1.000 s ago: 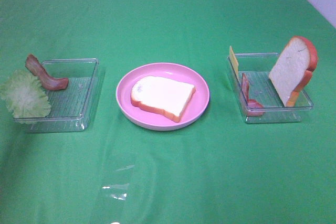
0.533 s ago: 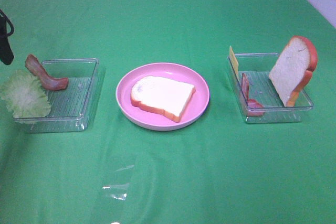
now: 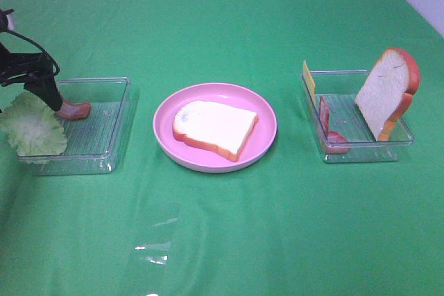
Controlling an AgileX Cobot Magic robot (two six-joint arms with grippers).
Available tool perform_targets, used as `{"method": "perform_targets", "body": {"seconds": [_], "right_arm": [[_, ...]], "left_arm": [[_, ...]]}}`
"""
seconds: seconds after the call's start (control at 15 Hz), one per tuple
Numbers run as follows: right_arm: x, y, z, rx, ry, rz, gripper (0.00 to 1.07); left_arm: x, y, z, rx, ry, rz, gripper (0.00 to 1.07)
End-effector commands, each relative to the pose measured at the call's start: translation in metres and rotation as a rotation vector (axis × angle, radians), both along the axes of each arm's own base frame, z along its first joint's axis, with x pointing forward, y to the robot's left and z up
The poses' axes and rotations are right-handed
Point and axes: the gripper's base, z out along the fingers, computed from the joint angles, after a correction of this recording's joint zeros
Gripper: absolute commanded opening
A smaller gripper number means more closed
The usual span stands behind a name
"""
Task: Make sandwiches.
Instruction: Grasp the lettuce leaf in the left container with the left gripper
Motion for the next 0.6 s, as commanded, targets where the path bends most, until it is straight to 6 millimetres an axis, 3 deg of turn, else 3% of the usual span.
{"method": "perform_targets", "body": {"seconds": [0.07, 0.4, 0.6], "right_arm": [[-0.004, -0.0002, -0.0004, -0.006, -0.033, 0.0, 0.97], [-0.004, -0.0002, -0.0004, -0.006, -0.033, 0.0, 0.97], [-0.004, -0.0002, -0.0004, -0.006, -0.033, 0.0, 0.97]], "left_arm": [[0.0017, -0.0018, -0.0087, -0.023, 0.001, 0.008, 0.94], [0.0002, -0.0066, -0.012, -0.077, 0.03, -0.007, 0.9], [-0.0026, -0.0073, -0.0121, -0.087, 0.064, -0.002, 0.81]]}}
